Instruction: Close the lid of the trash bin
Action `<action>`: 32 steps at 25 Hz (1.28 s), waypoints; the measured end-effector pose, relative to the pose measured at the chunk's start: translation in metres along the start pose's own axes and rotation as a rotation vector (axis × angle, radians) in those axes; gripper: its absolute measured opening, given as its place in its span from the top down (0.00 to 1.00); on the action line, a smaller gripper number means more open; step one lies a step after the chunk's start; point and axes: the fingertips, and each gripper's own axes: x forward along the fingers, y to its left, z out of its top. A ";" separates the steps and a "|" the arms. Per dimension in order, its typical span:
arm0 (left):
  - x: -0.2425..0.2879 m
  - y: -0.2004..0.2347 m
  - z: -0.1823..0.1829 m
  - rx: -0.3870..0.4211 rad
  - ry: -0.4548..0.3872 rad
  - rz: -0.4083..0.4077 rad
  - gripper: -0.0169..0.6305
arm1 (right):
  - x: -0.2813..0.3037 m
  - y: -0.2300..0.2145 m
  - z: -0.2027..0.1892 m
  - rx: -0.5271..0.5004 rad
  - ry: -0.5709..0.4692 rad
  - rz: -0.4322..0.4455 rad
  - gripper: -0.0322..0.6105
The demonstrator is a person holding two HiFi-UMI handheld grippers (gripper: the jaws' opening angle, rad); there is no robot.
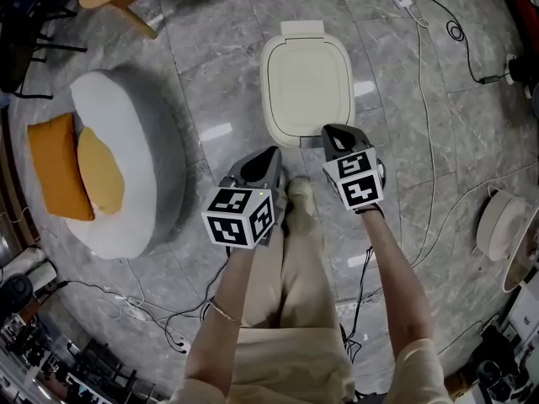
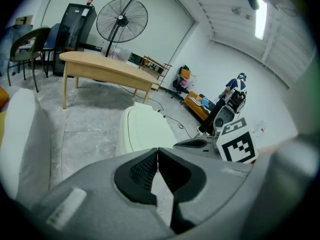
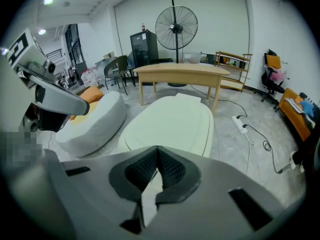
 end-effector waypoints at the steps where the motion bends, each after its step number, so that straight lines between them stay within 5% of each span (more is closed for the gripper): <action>1: -0.004 -0.002 0.005 -0.009 -0.007 0.003 0.94 | -0.006 0.000 0.005 0.007 -0.013 0.001 0.94; 10: -0.043 -0.031 0.060 -0.003 -0.061 -0.008 0.94 | -0.076 -0.001 0.064 0.105 -0.140 -0.003 0.94; 32: -0.139 -0.120 0.191 0.216 -0.248 -0.131 0.94 | -0.228 0.001 0.204 0.218 -0.466 -0.024 0.94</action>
